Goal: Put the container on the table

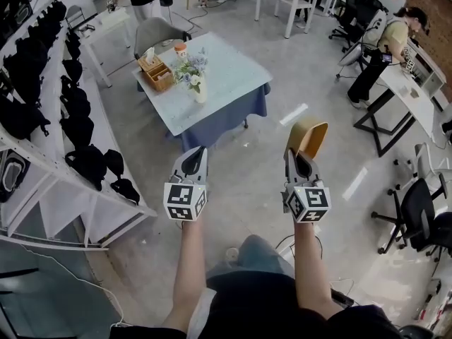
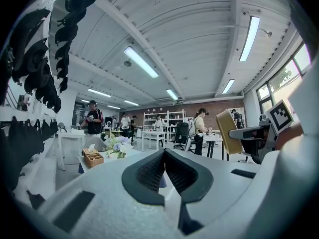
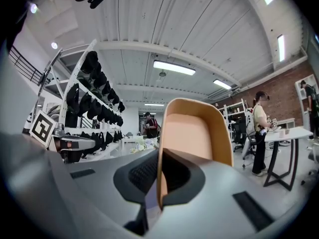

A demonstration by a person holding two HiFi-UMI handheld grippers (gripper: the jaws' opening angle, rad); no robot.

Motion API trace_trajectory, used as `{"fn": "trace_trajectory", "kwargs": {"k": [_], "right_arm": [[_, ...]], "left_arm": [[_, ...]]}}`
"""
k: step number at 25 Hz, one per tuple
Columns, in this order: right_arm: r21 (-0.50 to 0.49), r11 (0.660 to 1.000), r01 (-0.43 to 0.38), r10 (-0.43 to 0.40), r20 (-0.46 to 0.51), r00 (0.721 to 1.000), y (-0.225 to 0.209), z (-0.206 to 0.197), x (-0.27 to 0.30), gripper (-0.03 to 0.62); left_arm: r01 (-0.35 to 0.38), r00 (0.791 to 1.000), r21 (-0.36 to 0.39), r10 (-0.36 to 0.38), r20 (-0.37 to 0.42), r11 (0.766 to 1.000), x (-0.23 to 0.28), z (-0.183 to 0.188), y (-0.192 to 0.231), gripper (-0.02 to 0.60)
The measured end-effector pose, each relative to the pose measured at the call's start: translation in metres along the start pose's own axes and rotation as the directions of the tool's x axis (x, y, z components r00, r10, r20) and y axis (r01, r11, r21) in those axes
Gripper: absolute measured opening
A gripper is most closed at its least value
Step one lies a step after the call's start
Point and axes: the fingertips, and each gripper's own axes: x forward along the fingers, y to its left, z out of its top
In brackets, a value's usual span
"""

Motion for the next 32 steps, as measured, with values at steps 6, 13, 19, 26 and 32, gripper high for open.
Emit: {"fn": "trace_trajectory", "kwargs": {"k": [6,13,19,26,32], "right_arm": [[-0.005,1.000,0.007,-0.007,0.000,1.000,-0.001,0.003,0.007,0.003],[-0.007,1.000,0.003,-0.003,0.010,1.000,-0.007,0.007,0.030,0.003],[-0.001,1.000,-0.006,0.006,0.043,0.999,-0.022,0.014,0.060,0.003],[0.000,1.000,-0.024,0.024,0.064,0.998,-0.064,0.016,0.127,0.003],[-0.060,0.996,-0.067,0.070,0.033,0.997,-0.109,0.020,0.216,0.003]], "left_arm": [[0.009,1.000,0.001,-0.009,0.002,1.000,0.008,0.002,0.006,0.009],[0.011,1.000,-0.001,-0.011,0.006,1.000,0.029,0.004,0.016,0.009],[0.001,1.000,0.018,-0.001,0.021,1.000,0.062,0.013,0.026,0.009],[-0.026,0.998,0.042,0.024,0.053,0.999,0.132,0.028,0.039,0.008],[-0.030,0.999,0.026,0.029,0.034,0.999,0.230,0.026,0.047,0.009]]}}
